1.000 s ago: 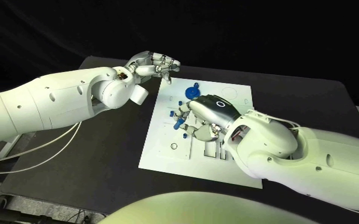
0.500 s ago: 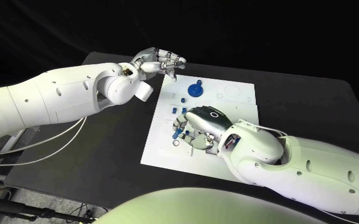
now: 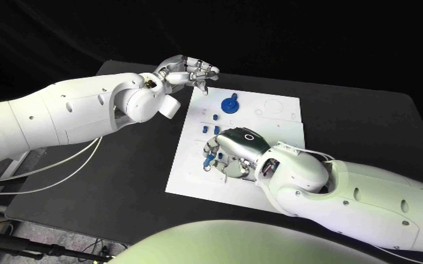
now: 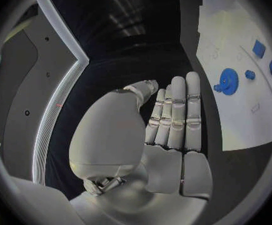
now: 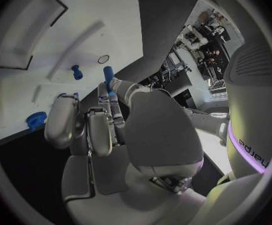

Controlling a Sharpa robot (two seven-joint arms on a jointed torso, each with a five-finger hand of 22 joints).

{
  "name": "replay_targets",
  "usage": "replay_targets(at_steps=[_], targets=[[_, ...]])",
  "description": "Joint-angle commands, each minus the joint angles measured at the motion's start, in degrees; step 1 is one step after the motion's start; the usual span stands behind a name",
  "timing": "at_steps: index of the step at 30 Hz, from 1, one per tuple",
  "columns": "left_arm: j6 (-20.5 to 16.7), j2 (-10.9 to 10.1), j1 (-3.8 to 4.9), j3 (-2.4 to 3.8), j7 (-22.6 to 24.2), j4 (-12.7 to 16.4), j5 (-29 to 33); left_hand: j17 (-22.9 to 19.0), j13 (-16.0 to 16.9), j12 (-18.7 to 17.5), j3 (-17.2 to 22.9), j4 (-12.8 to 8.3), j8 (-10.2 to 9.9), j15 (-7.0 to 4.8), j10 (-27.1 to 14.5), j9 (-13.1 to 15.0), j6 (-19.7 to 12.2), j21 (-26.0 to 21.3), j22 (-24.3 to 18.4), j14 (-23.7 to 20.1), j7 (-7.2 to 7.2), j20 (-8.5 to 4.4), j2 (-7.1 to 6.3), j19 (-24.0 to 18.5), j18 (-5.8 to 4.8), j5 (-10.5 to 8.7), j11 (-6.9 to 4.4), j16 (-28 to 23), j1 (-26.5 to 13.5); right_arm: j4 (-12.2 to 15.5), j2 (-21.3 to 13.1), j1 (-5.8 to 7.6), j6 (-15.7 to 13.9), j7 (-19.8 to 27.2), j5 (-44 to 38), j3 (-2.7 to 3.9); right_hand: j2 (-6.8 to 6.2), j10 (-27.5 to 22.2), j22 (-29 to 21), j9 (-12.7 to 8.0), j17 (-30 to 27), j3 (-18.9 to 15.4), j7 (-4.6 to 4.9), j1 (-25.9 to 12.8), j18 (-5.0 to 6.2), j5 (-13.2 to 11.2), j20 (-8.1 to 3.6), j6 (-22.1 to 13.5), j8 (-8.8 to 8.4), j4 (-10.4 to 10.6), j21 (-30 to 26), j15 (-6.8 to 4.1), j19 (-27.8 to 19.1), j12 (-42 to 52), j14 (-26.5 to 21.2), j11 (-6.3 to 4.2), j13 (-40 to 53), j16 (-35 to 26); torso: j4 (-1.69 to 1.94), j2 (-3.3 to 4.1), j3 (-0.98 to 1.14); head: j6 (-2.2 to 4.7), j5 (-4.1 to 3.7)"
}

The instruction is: Assemble the parts on the task board

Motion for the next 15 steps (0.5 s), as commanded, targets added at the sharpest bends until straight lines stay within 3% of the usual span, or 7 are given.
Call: replay_targets(at_steps=[1, 15], targets=[[0.87, 0.08, 0.05, 0.03, 0.25, 0.09, -0.10, -0.05, -0.09, -0.09, -0.09, 0.09, -0.32, 0.34, -0.36, 0.06, -0.20, -0.35, -0.05, 0.12, 0.04, 0.15, 0.19, 0.24, 0.32, 0.05, -0.13, -0.06, -0.39, -0.31, 0.18, -0.14, 2.15, 0.03, -0.82, -0.07, 0.14, 0.46, -0.04, 2.26, -0.03, 0.22, 0.12, -0.37, -0.59, 0.35, -0.25, 0.19, 0.45, -0.04, -0.07, -0.19, 0.78, -0.27, 2.12, 0.04, 0.08, 0.31, 0.03, 0.02, 0.00, 0.00, 0.04], [0.92, -0.01, 0.05, 0.03, 0.26, 0.13, -0.10, -0.07, -0.08, -0.05, -0.14, 0.15, -0.37, 0.36, -0.39, 0.08, -0.20, -0.44, -0.12, 0.08, 0.05, 0.17, 0.22, 0.26, 0.32, 0.06, -0.12, -0.04, -0.46, -1.48, 1.03, -0.91, 3.62, -0.33, -1.39, -0.17, 0.12, 0.58, -0.04, 2.35, -0.04, 0.31, 0.15, -0.38, -0.59, 0.36, -0.23, 0.22, 0.52, -0.23, -0.09, -0.17, 0.76, -0.33, 2.11, 0.05, 0.10, 0.31, -0.01, 0.01, 0.01, 0.00, -0.12]])
